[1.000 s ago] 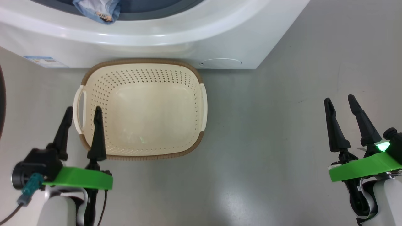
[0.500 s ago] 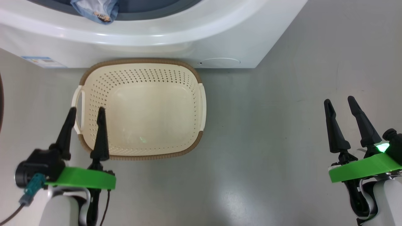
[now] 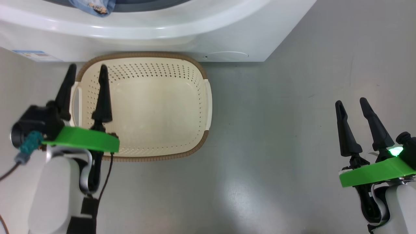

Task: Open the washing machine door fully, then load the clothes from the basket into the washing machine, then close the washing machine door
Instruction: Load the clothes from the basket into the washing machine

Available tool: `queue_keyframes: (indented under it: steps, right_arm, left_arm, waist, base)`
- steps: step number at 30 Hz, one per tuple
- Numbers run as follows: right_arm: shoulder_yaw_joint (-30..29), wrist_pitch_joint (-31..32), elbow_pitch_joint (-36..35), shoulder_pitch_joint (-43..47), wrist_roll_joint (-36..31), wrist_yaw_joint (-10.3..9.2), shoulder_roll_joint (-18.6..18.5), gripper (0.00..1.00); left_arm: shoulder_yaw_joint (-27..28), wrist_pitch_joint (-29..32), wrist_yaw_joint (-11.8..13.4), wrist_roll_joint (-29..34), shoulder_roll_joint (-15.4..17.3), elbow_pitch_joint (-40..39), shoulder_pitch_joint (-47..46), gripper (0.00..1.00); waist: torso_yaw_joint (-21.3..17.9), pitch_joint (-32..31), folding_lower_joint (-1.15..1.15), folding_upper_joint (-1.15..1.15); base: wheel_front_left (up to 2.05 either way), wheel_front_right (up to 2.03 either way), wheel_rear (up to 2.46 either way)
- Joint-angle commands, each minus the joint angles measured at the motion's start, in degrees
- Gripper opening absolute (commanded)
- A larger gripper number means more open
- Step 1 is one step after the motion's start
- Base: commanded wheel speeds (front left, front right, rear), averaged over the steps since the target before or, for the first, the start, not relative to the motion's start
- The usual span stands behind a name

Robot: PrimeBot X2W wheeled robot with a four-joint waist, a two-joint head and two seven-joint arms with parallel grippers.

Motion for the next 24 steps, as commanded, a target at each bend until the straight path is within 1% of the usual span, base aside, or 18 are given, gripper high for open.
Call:
queue_keyframes:
  steps: [1, 15, 16, 24]
  right_arm:
    - [0.88, -0.27, -1.36, -0.11, -0.44, 0.09, -0.12, 1.0]
    - [1.24, -0.27, -1.73, -2.12, -0.18, 0.09, 0.17, 1.0]
    - [1.24, -0.27, -1.73, -2.12, -0.18, 0.09, 0.17, 1.0]
    - [1.65, -0.27, -1.66, -2.8, 0.12, 0.09, 0.49, 1.0]
  left_arm:
    - [1.5, -0.3, -0.09, 0.0, 1.9, 0.12, -2.03, 1.0]
    - [-0.67, -0.3, -0.09, 1.24, 2.96, 12.63, -18.0, 1.0]
    - [-0.67, -0.3, -0.09, 1.24, 2.96, 12.63, -18.0, 1.0]
    - [-0.56, -0.3, -0.09, 3.54, 4.57, 21.11, -24.87, 1.0]
  waist:
    - [-0.16, 0.37, 0.0, 0.0]
    - [-1.27, 3.38, 0.0, 0.0]
    - [-1.27, 3.38, 0.0, 0.0]
    - [-2.49, 4.35, 0.0, 0.0]
  base:
    - [0.0, 0.0, 0.0]
    - [0.0, 0.0, 0.0]
    - [0.0, 0.0, 0.0]
    - [0.0, 0.0, 0.0]
